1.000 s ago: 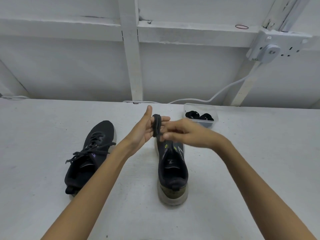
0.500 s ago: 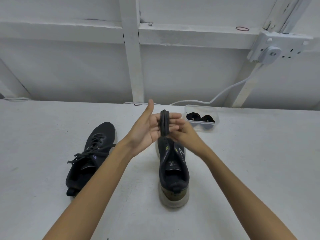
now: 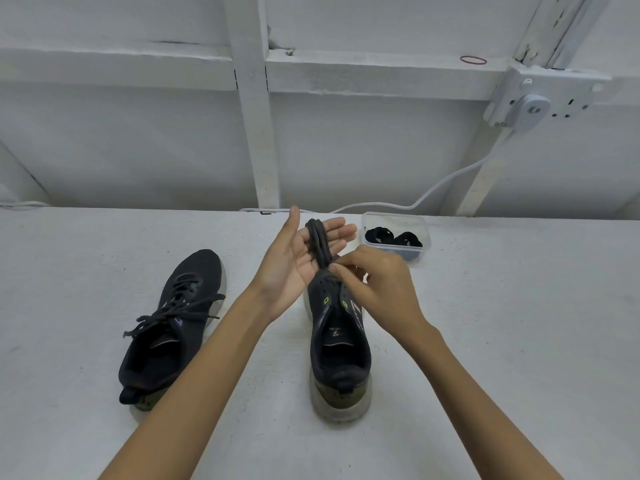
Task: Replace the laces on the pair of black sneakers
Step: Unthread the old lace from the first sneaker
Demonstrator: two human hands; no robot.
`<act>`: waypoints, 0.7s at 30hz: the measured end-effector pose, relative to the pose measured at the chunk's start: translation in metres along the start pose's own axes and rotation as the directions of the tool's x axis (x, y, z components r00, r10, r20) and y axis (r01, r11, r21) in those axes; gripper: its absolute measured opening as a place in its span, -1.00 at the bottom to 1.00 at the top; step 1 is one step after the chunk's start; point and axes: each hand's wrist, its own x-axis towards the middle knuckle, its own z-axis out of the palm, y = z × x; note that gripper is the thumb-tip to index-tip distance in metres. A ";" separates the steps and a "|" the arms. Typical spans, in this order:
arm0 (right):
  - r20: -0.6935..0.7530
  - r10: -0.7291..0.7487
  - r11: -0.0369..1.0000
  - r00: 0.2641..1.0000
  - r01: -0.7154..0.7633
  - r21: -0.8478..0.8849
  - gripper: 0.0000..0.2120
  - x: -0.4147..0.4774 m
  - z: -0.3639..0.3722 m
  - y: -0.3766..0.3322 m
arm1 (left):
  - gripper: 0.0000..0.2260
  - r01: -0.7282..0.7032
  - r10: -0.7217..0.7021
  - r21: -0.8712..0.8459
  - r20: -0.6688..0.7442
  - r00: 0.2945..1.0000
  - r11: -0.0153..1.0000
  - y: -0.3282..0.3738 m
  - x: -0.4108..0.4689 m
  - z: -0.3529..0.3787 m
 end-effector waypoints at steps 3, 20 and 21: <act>-0.037 0.144 0.979 0.989 -0.137 0.154 -0.82 -0.001 0.004 -0.001 | -0.38 -0.006 0.006 -0.026 -0.009 1.000 1.000 -0.001 -0.001 0.001; -0.049 0.774 0.327 0.631 -0.331 0.885 -0.94 0.001 0.033 -0.038 | -0.42 -0.045 0.040 -0.132 -0.037 0.998 0.990 -0.008 -0.006 0.010; -0.066 0.778 0.328 0.624 -0.314 0.891 -0.93 0.001 0.034 -0.039 | -0.42 -0.045 0.040 -0.129 -0.039 0.998 0.991 -0.009 -0.006 0.010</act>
